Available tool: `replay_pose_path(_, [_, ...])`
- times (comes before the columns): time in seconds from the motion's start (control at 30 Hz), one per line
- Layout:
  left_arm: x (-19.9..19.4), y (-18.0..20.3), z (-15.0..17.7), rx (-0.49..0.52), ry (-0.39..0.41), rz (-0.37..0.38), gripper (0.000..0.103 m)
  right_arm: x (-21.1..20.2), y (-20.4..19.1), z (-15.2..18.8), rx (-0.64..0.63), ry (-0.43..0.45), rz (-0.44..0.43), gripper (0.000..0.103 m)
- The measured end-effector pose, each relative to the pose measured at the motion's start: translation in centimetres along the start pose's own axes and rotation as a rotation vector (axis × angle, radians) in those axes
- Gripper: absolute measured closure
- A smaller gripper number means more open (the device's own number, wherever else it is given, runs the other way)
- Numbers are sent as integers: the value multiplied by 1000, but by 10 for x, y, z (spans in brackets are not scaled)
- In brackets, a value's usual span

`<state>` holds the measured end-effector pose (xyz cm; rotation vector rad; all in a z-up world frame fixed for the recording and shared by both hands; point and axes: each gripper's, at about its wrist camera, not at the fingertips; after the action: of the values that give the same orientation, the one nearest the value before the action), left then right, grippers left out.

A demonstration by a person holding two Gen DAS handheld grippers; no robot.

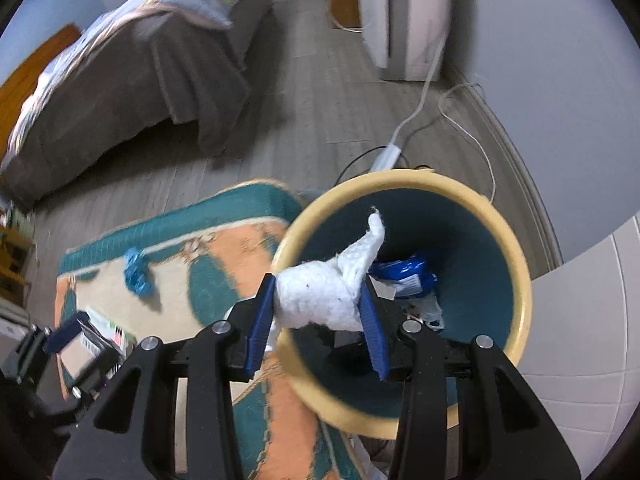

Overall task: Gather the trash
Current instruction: 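Carry the tissue and medicine packet over the bin and open both tools, then move both open tools back over the cushion toward the white medicine box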

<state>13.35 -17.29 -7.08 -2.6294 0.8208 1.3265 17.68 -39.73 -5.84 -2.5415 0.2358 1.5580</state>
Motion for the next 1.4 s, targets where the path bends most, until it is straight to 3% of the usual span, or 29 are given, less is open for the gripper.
replay_pose_path(0.27, [35,48,-32,110,-16,37,44,-2,52,-10,103,35,56,62])
replay_pose_path(0.5, [61,95,-42,250,-23,43,44,5,88,-7,192,9,103,62])
replay_pose_path(0.7, [71,110,-47,246,-6,80,43,5,91,-3,204,6,126,60])
replay_pose_path(0.77, [67,111,-50,248,25,86,34,5,90,-3,201,9,137,52])
replay_pose_path(0.8, [65,111,-52,245,39,92,24,5,89,-3,196,6,135,51])
replay_pose_path(0.83, [63,111,-52,241,49,94,18,6,88,-3,193,2,129,44])
replay_pose_path(0.87, [63,110,-52,240,54,93,17,6,87,-3,187,1,123,35])
replay_pose_path(1.0, [61,104,-50,228,46,65,10,6,79,-4,165,3,119,19])
replay_pose_path(1.07, [55,96,-46,214,45,60,7,3,74,-5,149,15,117,5])
replay_pose_path(1.27, [28,46,-31,150,29,-2,6,-2,49,-8,77,30,125,6])
replay_pose_path(1.4, [5,-8,-19,60,21,-89,6,-6,27,-10,17,40,127,6])
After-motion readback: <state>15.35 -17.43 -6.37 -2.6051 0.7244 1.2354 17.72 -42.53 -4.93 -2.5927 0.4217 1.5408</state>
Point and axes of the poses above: each gripper's, at about its wrist camera, not at the fingertips, and x roughly the way its jaws point, y to its right, z to its underside, and after that the axes turned 6 degrees about z, right-handed
